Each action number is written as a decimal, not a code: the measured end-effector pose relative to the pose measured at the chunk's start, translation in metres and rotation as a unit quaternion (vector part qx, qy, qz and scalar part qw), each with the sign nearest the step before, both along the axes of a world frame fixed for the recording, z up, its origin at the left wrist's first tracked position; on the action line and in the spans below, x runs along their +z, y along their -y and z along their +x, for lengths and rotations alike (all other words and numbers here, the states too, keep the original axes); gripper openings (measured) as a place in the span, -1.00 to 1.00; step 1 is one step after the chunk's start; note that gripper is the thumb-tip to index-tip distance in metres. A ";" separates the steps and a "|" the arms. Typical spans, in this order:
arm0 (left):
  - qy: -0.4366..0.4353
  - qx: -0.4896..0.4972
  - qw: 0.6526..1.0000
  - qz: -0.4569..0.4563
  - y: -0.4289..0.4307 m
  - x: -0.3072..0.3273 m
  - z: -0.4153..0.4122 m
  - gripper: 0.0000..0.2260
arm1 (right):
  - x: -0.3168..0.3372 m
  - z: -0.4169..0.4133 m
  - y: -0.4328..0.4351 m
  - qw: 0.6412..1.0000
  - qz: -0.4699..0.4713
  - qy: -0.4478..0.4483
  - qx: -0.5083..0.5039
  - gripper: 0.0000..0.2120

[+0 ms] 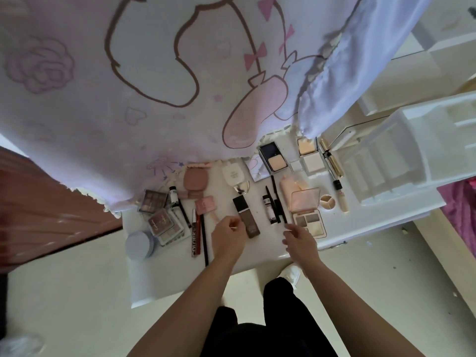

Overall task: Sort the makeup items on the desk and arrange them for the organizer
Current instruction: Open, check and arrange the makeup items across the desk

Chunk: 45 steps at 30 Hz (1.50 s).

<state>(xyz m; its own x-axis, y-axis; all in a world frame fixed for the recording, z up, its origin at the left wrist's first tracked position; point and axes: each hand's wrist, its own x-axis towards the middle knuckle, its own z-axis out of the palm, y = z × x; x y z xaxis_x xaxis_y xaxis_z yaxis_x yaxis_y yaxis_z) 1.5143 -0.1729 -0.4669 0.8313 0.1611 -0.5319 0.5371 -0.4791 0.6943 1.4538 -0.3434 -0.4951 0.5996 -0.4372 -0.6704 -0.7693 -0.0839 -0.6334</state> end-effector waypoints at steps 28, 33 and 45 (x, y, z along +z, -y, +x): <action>-0.039 0.138 0.988 -0.064 -0.169 -0.015 -0.024 -0.89 | -0.008 0.033 -0.145 0.973 -0.006 0.008 0.232 -0.73; -0.070 0.179 0.951 -0.243 -0.175 0.011 -0.017 -0.86 | 0.020 0.047 -0.145 0.980 0.184 0.062 0.040 -0.70; -0.084 0.210 0.858 -0.461 -0.123 0.053 0.002 -0.93 | 0.066 0.036 -0.126 0.979 0.128 0.048 0.150 -0.48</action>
